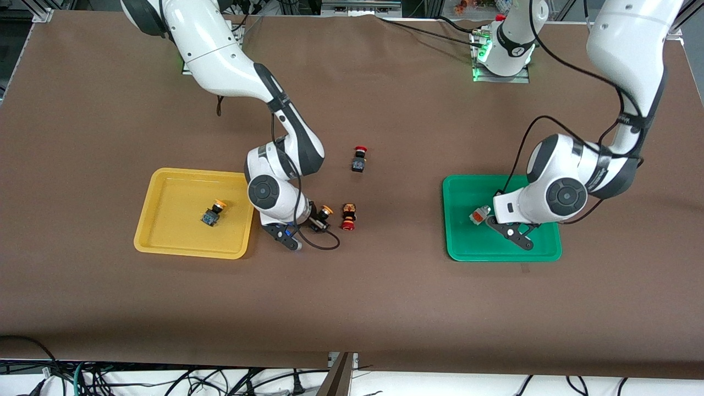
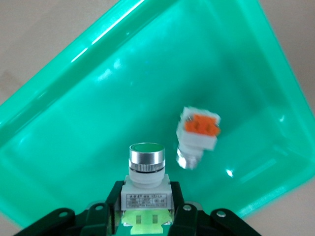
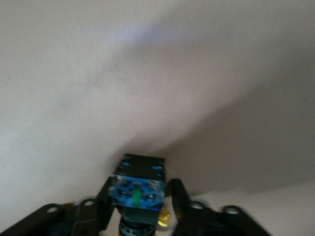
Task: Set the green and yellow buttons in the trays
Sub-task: 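Place the green button in the green tray while the right gripper grasps, then place the blue button in the yellow tray while the left gripper withdraws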
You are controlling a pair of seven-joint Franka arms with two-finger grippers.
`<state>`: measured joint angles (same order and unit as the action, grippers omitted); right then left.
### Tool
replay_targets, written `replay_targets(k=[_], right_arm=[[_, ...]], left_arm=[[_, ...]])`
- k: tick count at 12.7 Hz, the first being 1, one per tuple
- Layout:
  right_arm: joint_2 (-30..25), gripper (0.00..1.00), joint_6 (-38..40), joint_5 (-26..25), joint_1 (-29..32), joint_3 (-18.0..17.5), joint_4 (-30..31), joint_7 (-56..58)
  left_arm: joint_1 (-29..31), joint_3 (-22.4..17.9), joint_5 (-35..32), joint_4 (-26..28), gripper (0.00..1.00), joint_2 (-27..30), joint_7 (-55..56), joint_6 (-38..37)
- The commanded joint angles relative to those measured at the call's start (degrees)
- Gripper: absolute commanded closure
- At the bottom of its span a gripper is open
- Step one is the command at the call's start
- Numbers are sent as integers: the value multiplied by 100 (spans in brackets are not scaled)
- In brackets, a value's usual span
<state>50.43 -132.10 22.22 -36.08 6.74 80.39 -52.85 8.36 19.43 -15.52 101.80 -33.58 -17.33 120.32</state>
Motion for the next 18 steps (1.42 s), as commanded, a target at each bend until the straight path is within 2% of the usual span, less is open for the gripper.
replay_targets(k=[1, 2, 3, 4, 6, 7, 9, 10, 11, 12, 13, 14, 15, 16, 17, 18], right_arm=[[-331, 100, 463, -86, -5, 301, -6, 99], [-489, 100, 796, -86, 39, 502, -6, 134], [-760, 100, 1252, -69, 144, 687, -6, 308], [-1015, 100, 1857, -43, 328, 793, 12, 797], [-1237, 100, 3009, -86, 671, 1013, 29, 1643], [-1220, 100, 3250, -104, 733, 1170, 73, 1951], [-1098, 100, 3191, -104, 769, 1277, 301, 2330], [-958, 100, 3138, -104, 830, 1277, 319, 2497], [-870, 93, 3146, -86, 891, 1269, 319, 2690], [-756, 73, 3146, -43, 936, 1260, 319, 2910], [-702, 28, 3138, -16, 936, 1260, 319, 2990], [-710, 0, 3164, 10, 936, 1269, 302, 2991], [-745, 0, 3199, 10, 988, 1269, 258, 3034], [-798, 0, 3225, 10, 1067, 1269, 240, 3061], [-868, 0, 3295, 10, 1094, 1269, 240, 3052], [-982, 0, 3374, -7, 1086, 1277, 223, 3035]], left_arm=[[130, 88, -153, -107, 75, -105, -87, 123], [148, 88, -153, -108, 50, -88, -78, 123], [201, 79, -153, -116, 4, -44, -78, 114], [279, 96, -153, -125, 0, 52, -87, 71], [289, 114, -127, -151, 0, 499, -52, -34], [289, 123, -57, -152, 0, 823, 9, -183], [280, 158, -30, -256, 0, 1526, 132, -350], [263, 158, 109, -544, 0, 1712, 359, -952], [263, 158, 311, -1069, 0, 1732, 544, -1697], [228, 184, 426, -1544, 0, 1732, 642, -2262], [201, 202, 470, -2045, 0, 1732, 756, -2720], [79, 80, 740, -2320, 0, 1836, 870, -3020], [-157, -330, 1109, -2305, 0, 2124, 1193, -3023], [-620, -1074, 1539, -2227, 0, 2388, 1640, -2954], [-1225, -1795, 1682, -1799, 0, 2870, 1880, -2892], [-1614, -2159, 1640, -1143, 0, 3396, 1926, -2587]])
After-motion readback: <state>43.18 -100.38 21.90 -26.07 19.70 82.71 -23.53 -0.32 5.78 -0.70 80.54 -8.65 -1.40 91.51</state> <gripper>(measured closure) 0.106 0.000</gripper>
